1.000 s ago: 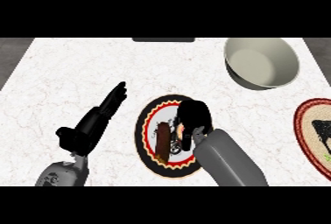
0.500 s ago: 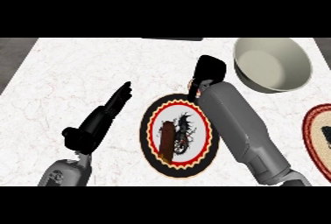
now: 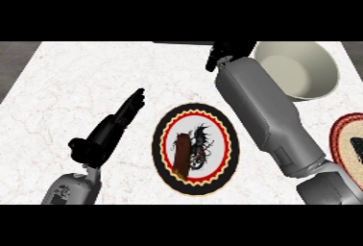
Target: Pick the cupcake from the plate and place it in the bowl
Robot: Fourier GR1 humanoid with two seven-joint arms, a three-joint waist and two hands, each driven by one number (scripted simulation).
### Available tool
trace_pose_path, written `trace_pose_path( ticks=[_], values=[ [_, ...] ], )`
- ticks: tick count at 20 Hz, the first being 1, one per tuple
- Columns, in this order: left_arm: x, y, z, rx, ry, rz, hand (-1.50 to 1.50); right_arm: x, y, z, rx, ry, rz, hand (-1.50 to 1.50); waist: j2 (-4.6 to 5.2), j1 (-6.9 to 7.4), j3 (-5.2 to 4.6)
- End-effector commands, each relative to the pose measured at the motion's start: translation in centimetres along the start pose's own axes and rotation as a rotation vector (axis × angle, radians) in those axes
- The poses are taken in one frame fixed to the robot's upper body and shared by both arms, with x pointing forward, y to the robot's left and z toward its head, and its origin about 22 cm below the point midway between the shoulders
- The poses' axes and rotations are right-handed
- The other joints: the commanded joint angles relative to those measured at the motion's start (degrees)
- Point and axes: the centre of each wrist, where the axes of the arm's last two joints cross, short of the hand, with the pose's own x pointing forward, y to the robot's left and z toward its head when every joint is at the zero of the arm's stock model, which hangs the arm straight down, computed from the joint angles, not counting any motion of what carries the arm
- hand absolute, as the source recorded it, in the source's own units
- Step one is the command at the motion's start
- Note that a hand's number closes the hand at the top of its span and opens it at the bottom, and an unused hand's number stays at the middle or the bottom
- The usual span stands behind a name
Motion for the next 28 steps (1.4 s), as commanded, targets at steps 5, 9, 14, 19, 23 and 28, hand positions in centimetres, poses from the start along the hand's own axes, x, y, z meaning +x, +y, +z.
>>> trace_pose_path(
  ticks=[5,9,14,19,23,28],
  values=[
    [-1.6,-0.5,1.0,0.025,0.021,0.011,0.00,-0.9,-3.6,-3.0,-0.218,0.078,-0.270,1.50,-0.40,-1.46,0.01],
    [-0.5,1.7,0.5,0.026,0.010,-0.004,0.00,-2.0,-3.8,-5.0,-0.219,0.149,-0.214,1.50,-0.30,-1.17,-0.01],
    [0.4,0.2,0.3,0.021,-0.001,0.000,0.00,-5.4,-2.9,-7.6,-0.325,0.207,-0.070,1.50,-0.22,-0.79,0.01],
    [-0.4,0.4,0.1,0.032,0.006,0.013,0.00,-10.4,0.1,-9.1,-0.391,0.217,-0.004,1.50,-0.34,-1.70,0.03],
    [-1.2,-0.5,0.2,0.016,0.012,-0.002,0.00,-13.6,-1.8,-11.6,-0.255,0.280,0.023,1.50,-0.04,-1.26,0.05],
    [-0.2,0.3,0.8,0.005,0.014,0.000,0.00,-15.2,0.1,-11.6,0.057,0.373,-0.151,1.50,0.00,-0.84,0.15]
  ],
)
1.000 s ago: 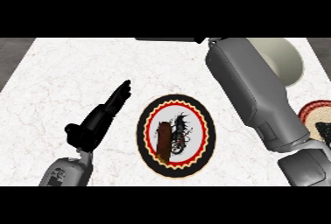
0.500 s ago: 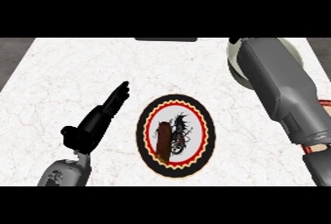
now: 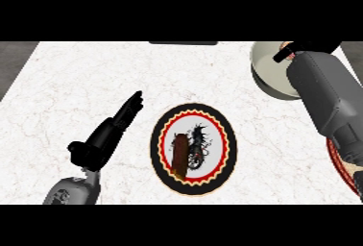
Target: Pick the cupcake from the plate and place it in the bowl
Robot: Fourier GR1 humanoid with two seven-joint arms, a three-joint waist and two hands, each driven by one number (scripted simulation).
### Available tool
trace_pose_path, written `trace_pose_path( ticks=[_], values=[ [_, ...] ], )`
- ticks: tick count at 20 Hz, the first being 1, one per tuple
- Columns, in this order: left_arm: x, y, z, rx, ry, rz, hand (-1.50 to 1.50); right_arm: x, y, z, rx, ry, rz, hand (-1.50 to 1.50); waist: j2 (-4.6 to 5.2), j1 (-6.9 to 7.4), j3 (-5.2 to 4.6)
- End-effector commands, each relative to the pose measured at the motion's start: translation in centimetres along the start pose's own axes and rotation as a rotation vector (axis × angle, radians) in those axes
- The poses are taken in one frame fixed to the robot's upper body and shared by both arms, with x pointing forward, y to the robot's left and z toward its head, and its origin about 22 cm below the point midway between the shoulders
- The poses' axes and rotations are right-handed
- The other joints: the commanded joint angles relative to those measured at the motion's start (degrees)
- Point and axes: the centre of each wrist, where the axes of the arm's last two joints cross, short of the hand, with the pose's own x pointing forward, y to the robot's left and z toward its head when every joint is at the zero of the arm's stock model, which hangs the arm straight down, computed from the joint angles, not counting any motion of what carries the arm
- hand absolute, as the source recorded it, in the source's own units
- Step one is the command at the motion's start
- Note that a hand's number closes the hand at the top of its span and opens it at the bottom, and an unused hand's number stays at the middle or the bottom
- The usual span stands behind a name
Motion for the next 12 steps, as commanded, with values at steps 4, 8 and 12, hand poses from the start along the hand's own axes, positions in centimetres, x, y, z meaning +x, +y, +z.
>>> trace_pose_path(
  ticks=[4,8,12],
  values=[
    [1.1,0.5,-0.2,-0.009,-0.008,0.010,0.00,-4.6,1.1,-2.7,0.192,-0.021,-0.160,-1.50,0.15,0.25,0.05],
    [0.6,-0.7,-0.5,-0.022,-0.008,-0.006,0.00,-3.8,0.4,-2.6,0.082,-0.070,-0.256,-1.50,0.24,0.50,0.03],
    [0.3,-0.7,-0.5,0.009,-0.006,-0.012,0.00,-4.3,0.0,-3.1,-0.032,-0.026,-0.375,-1.50,0.12,0.18,0.02]
  ],
)
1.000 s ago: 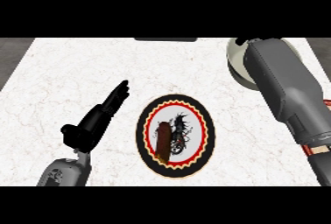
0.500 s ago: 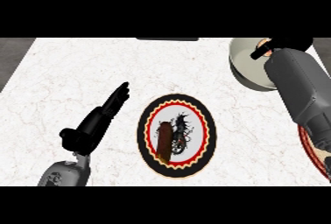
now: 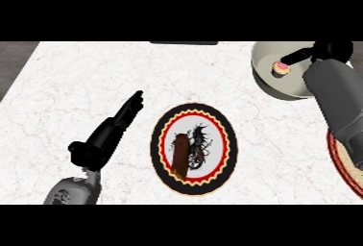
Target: Pick the cupcake from the plate and place it in the bowl
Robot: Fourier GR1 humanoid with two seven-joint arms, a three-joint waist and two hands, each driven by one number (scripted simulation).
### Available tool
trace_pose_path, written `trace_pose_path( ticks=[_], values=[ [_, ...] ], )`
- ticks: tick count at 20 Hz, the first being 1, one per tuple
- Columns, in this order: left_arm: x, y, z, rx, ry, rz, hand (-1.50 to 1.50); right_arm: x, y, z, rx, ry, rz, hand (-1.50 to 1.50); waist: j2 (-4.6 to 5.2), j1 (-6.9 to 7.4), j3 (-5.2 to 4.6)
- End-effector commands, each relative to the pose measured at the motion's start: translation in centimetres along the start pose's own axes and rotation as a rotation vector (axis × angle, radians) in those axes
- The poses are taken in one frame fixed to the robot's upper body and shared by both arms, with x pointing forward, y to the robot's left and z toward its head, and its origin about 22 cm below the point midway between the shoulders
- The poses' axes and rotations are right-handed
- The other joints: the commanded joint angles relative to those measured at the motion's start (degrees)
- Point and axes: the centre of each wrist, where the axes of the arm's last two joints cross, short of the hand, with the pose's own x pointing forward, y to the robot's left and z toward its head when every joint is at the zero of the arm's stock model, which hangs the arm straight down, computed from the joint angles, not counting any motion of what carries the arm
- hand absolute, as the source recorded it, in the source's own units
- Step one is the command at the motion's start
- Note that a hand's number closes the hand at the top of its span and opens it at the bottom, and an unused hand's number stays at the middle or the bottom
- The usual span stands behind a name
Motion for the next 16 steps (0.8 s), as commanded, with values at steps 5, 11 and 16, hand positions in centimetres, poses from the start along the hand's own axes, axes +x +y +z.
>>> trace_pose_path(
  ticks=[5,11,16],
  values=[
    [0.9,0.7,0.5,-0.004,0.002,0.011,0.00,0.3,-3.4,-1.8,-0.265,0.094,-0.297,-1.50,-0.59,-0.65,-0.02],
    [-0.2,-0.7,1.5,0.039,0.032,0.015,0.00,-5.5,-5.0,-3.7,-0.276,0.167,-0.396,-1.50,-1.16,-2.41,-0.08],
    [-1.0,1.0,0.4,0.090,0.033,0.005,0.00,-11.1,-5.1,-2.7,-0.351,0.171,-0.445,-1.50,-1.51,-4.39,-0.14]
  ],
)
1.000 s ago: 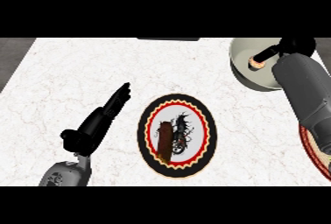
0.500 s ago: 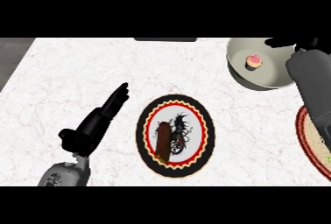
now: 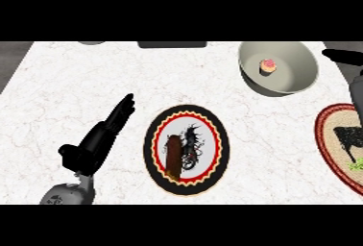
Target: Pick the cupcake from the plate and place it in the bowl
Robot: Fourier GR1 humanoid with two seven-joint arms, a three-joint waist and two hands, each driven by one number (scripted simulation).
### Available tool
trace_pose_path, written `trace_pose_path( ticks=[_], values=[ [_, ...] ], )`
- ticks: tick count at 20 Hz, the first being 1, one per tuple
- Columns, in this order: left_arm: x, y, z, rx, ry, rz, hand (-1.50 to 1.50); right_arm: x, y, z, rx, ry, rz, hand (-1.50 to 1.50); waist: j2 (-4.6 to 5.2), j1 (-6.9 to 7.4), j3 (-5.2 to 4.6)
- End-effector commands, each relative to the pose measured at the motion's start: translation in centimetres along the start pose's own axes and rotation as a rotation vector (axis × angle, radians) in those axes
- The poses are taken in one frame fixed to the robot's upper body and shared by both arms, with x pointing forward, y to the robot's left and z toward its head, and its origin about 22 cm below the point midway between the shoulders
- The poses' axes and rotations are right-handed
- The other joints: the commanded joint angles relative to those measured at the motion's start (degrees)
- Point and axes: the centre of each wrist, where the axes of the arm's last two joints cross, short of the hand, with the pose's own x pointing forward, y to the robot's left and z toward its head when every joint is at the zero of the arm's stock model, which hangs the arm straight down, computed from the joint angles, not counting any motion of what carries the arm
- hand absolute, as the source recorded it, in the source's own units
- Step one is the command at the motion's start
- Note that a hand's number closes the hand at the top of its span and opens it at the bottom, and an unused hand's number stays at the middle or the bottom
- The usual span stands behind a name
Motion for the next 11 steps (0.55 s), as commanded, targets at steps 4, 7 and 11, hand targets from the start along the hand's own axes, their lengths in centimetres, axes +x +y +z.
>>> trace_pose_path(
  ticks=[4,7,11],
  values=[
    [-0.2,0.4,0.5,0.009,0.021,-0.005,0.00,-5.2,-6.0,-0.8,-0.039,-0.011,-0.095,-1.50,-0.60,-1.91,-0.07],
    [1.1,0.8,1.0,0.024,0.017,-0.036,0.00,-9.1,-9.8,-1.1,-0.021,-0.007,-0.091,-1.50,-0.31,-1.07,0.00],
    [-0.6,0.5,1.2,0.012,-0.004,-0.003,0.00,-12.5,-13.6,1.5,0.009,-0.001,-0.114,-1.50,-0.02,-0.60,-0.04]
  ],
)
